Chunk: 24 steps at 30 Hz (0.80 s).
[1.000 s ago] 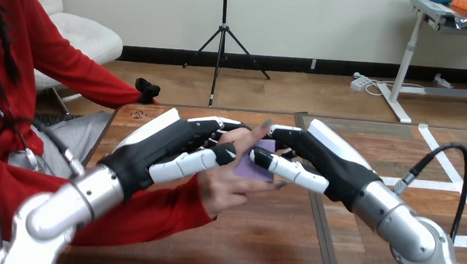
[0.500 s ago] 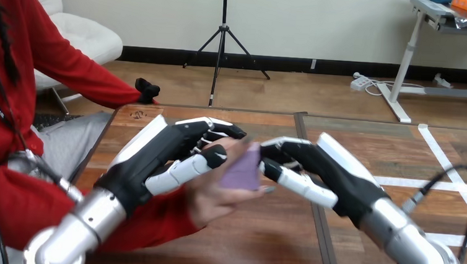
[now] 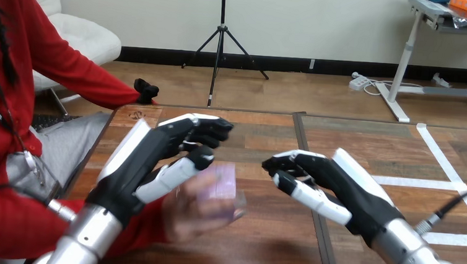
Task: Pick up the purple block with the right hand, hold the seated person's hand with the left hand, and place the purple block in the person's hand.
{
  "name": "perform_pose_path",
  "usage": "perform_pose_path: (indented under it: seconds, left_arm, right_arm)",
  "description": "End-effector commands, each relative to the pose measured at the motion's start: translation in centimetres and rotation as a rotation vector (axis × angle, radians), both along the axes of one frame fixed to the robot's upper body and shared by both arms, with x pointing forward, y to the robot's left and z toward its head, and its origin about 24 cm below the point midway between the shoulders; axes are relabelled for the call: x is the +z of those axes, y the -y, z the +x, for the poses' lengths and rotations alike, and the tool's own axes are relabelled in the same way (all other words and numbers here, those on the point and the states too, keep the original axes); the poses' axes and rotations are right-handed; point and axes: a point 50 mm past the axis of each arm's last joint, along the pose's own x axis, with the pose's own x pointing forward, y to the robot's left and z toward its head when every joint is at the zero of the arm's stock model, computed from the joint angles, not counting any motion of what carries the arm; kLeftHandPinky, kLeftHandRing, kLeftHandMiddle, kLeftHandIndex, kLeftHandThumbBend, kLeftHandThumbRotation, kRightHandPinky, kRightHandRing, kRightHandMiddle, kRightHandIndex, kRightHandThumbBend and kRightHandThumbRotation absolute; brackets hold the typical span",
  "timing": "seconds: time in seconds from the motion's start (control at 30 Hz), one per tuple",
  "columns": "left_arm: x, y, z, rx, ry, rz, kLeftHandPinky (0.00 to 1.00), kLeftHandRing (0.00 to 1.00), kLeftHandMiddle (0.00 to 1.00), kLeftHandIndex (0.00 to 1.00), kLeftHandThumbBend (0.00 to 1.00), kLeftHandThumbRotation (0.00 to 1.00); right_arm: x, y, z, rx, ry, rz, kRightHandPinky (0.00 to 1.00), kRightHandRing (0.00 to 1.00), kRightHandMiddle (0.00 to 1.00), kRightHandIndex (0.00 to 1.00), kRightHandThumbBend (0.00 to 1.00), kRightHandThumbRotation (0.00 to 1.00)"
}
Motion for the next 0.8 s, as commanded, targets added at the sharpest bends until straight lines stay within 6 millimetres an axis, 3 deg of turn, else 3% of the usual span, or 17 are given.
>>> perform_pose_path:
  seconds: [0.0,0.23,0.53,0.77]
  left_arm:
    - [0.1,-0.5,-0.1,0.040,0.046,-0.006,0.70,0.76,0.77,0.75,0.94,1.00]
    - [-0.5,-0.5,-0.9,0.068,0.040,-0.007,0.79,0.83,0.82,0.81,0.96,1.00]
    - [-1.1,-0.2,-2.0,0.098,0.044,-0.048,0.90,0.90,0.88,0.87,0.96,1.00]
    - [-1.5,0.2,-2.8,0.107,0.043,-0.092,0.92,0.92,0.89,0.88,0.94,1.00]
  right_arm:
    - [2.5,0.3,0.1,-0.025,0.093,0.047,0.64,0.74,0.76,0.76,0.88,1.00]
    - [2.3,0.4,-1.1,-0.055,0.088,0.118,0.66,0.76,0.78,0.78,0.92,1.00]
    - [1.6,0.4,-2.5,-0.076,0.089,0.231,0.65,0.77,0.79,0.80,0.90,1.00]
    - [1.3,0.0,-3.7,-0.075,0.079,0.349,0.66,0.77,0.80,0.82,0.86,1.00]
